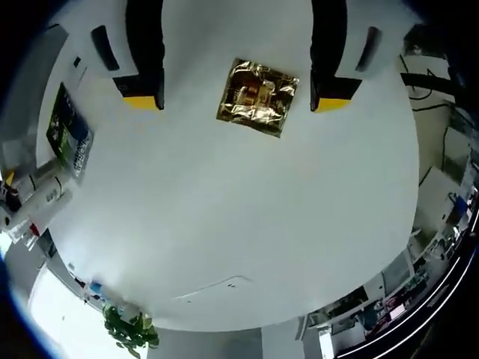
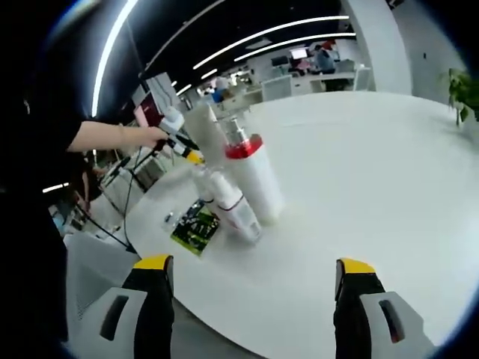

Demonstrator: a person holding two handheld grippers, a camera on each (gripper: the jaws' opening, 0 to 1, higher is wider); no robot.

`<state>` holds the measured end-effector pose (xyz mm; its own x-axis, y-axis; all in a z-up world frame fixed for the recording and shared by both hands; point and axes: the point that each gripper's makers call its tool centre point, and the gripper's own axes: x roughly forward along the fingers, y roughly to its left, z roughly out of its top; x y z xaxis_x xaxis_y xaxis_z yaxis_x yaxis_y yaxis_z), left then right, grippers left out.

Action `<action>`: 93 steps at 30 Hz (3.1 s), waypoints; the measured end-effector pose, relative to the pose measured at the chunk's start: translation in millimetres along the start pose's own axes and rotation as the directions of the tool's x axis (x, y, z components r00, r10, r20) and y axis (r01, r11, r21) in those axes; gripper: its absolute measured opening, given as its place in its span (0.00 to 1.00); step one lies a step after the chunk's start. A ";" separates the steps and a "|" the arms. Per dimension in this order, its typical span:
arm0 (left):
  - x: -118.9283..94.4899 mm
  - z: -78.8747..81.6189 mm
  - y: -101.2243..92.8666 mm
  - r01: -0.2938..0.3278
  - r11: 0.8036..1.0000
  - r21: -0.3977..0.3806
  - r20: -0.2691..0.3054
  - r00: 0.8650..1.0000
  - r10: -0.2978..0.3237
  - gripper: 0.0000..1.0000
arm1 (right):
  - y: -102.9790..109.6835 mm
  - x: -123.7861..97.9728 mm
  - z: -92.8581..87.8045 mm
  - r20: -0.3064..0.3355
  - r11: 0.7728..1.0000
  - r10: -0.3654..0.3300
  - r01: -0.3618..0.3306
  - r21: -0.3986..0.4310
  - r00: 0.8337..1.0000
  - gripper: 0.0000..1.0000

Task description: Arrange the skincare products in the storage area until every visible bottle or jar stands upright without overlapping.

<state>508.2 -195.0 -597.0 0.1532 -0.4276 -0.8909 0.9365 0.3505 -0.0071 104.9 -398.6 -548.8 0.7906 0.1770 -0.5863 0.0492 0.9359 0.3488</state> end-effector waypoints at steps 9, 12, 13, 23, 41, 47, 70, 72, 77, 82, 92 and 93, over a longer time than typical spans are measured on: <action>10.7 -4.9 18.0 -0.012 0.998 -0.064 -0.009 1.000 0.012 0.60 | -3.1 -0.9 2.4 0.016 1.000 -0.006 0.006 0.027 1.000 0.93; 11.5 -6.8 15.0 -0.014 0.998 -0.063 -0.022 1.000 0.012 0.59 | -6.1 -2.4 5.0 0.033 0.999 -0.011 0.010 0.049 0.999 0.93; 12.2 -7.1 15.7 -0.013 0.998 -0.063 -0.025 1.000 0.011 0.58 | -7.3 -3.1 6.0 0.039 0.998 -0.014 0.011 0.057 0.999 0.93; 8.8 -10.1 7.6 -0.026 0.998 -0.049 -0.048 0.999 0.024 0.57 | -8.0 -2.3 8.2 0.051 0.997 -0.015 0.012 0.074 0.999 0.92; 15.7 -10.1 24.7 -0.077 0.993 -0.089 -0.065 0.995 0.072 0.38 | -5.7 -2.0 7.8 0.048 0.998 -0.011 0.008 0.063 0.999 0.91; 11.1 -7.8 28.2 -0.072 0.981 -0.181 -0.035 0.997 0.067 0.38 | -5.0 -1.9 8.3 0.049 0.998 -0.010 0.007 0.058 0.999 0.91; -48.3 7.5 -33.6 0.044 0.871 -0.488 0.181 0.982 0.052 0.37 | 2.1 -8.9 20.2 0.096 1.000 -0.022 0.022 -0.005 0.995 0.89; -51.9 5.3 -36.6 0.048 0.871 -0.489 0.178 0.983 0.045 0.37 | 2.8 -9.8 21.4 0.101 1.000 -0.021 0.022 -0.014 0.995 0.89; -57.3 6.7 -31.7 0.048 0.865 -0.499 0.189 0.981 0.054 0.37 | 10.8 -16.7 30.6 0.136 0.999 -0.023 0.028 -0.032 0.990 0.88; -70.2 13.6 -54.3 0.128 0.829 -0.544 0.253 0.967 0.017 0.37 | 9.7 -28.0 50.9 0.211 0.978 -0.096 0.132 -0.163 0.973 0.77; -99.1 15.8 -90.9 0.205 0.801 -0.562 0.330 0.944 -0.010 0.36 | 44.7 -43.7 93.4 0.349 0.942 -0.057 0.166 -0.291 0.935 0.60; -103.1 14.9 -94.0 0.211 0.800 -0.562 0.339 0.941 -0.010 0.36 | 48.4 -43.8 94.7 0.350 0.942 -0.053 0.163 -0.293 0.935 0.59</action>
<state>409.1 -196.4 -497.7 0.2418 -0.6880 -0.6842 0.6042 0.6585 -0.4486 130.4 -389.9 -437.0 0.9503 0.0090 -0.3112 -0.0035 0.9998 0.0182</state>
